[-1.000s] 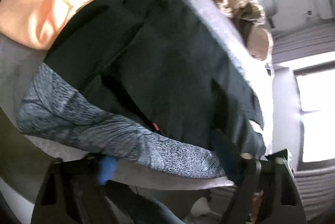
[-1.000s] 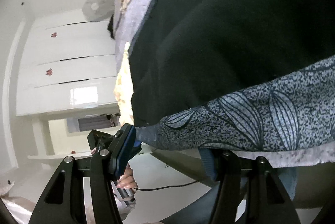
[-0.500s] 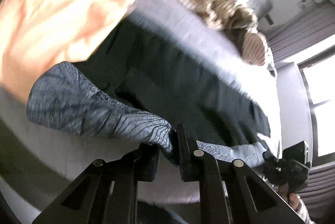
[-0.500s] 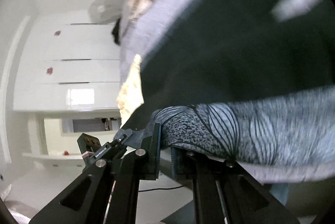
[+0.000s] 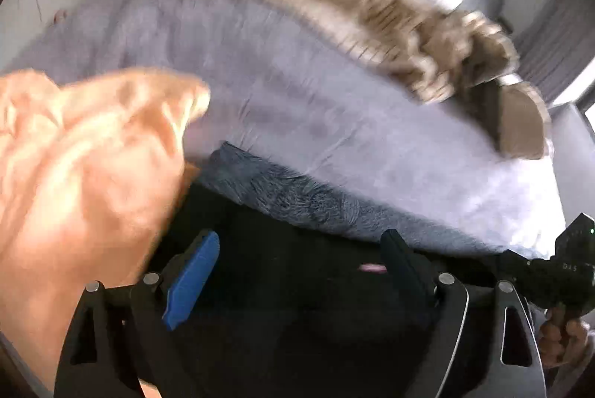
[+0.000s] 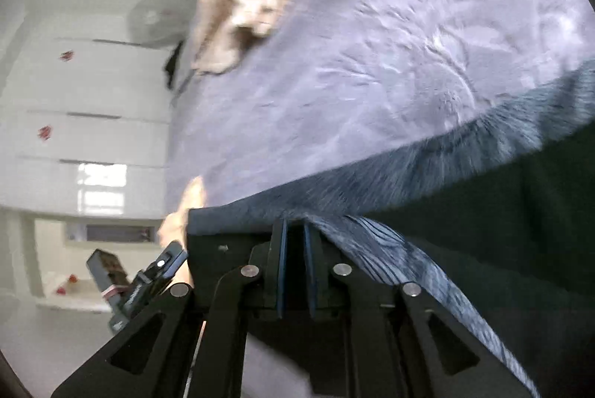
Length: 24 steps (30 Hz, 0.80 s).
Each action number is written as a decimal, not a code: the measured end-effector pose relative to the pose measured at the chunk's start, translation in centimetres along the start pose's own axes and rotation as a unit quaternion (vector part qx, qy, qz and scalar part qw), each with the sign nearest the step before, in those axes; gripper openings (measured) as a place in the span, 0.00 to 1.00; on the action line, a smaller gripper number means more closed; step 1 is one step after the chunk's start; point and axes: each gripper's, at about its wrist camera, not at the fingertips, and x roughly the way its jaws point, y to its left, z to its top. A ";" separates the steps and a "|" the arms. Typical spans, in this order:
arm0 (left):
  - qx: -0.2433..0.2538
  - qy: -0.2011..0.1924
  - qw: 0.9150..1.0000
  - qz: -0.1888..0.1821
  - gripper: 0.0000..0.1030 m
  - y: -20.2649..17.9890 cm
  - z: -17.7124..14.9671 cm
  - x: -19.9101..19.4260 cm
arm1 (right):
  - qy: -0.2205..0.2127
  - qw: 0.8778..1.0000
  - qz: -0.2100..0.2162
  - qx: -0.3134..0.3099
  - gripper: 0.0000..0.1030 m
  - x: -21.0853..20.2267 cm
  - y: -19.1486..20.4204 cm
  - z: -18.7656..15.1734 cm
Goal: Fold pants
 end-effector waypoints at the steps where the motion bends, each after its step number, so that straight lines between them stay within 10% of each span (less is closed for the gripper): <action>1: -0.008 0.013 1.000 0.015 0.86 0.7 0.1 0.7 | -0.001 1.000 -0.020 0.014 0.10 1.1 -0.7 0.3; 9: 0.087 0.025 0.996 -0.005 0.86 -1.8 -1.9 -1.1 | 0.015 0.998 -0.014 -0.061 0.16 0.3 4.5 -3.5; 12: 0.105 0.039 0.994 0.018 0.86 -3.6 -2.7 1.0 | 0.048 0.991 -0.072 -0.099 0.16 4.1 5.2 -3.3; 16: 0.141 0.037 0.989 0.032 0.86 -5.6 -3.4 0.7 | 0.019 0.994 -0.097 -0.046 0.13 5.1 2.9 -1.0; 20: 0.198 0.041 0.979 -0.013 0.86 -8.4 -4.5 -1.9 | -0.030 0.997 -0.055 -0.041 0.58 -1.6 2.8 -2.0; 24: 0.232 0.089 0.963 -0.105 0.86 -13.6 -7.0 -3.1 | -0.088 0.994 -0.062 0.007 0.63 -11.3 -1.4 -5.8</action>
